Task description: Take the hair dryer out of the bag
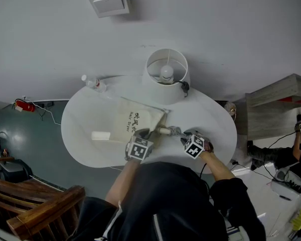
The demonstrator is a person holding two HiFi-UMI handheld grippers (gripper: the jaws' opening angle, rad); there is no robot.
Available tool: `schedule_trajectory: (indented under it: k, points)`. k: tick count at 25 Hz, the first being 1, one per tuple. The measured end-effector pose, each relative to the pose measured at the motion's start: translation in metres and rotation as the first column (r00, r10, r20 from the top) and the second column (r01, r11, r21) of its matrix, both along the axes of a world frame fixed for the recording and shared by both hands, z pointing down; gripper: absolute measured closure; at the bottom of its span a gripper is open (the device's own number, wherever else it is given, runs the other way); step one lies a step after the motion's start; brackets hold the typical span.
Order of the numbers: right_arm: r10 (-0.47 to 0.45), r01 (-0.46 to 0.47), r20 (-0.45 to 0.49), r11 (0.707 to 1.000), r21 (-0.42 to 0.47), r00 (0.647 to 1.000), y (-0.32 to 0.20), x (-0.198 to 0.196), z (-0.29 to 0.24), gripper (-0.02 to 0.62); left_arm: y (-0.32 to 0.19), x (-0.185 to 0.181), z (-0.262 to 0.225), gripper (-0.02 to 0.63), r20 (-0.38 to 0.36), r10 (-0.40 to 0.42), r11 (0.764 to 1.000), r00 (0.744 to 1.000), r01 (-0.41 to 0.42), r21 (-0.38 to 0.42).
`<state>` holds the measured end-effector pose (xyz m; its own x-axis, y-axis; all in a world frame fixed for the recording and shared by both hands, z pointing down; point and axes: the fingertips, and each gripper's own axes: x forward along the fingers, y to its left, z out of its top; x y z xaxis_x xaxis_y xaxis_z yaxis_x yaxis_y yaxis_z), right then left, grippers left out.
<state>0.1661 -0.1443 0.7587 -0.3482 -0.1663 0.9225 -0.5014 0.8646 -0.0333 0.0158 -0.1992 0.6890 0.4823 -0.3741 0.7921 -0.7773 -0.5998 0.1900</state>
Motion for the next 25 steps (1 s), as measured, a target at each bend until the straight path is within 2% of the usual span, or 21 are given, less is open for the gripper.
schedule_trajectory:
  k: [15,25]
  points:
    - [0.008,-0.008,-0.018,1.0,0.003,1.0,0.0,0.015,0.002,0.471,-0.001,0.002,-0.003,0.555,-0.007,0.005,1.0,1.0,-0.005,0.002]
    - [0.038,-0.038,-0.062,0.999,-0.002,0.997,0.004,0.035,0.008,0.471,-0.001,0.001,-0.006,0.556,-0.004,0.006,1.0,1.0,-0.006,0.007]
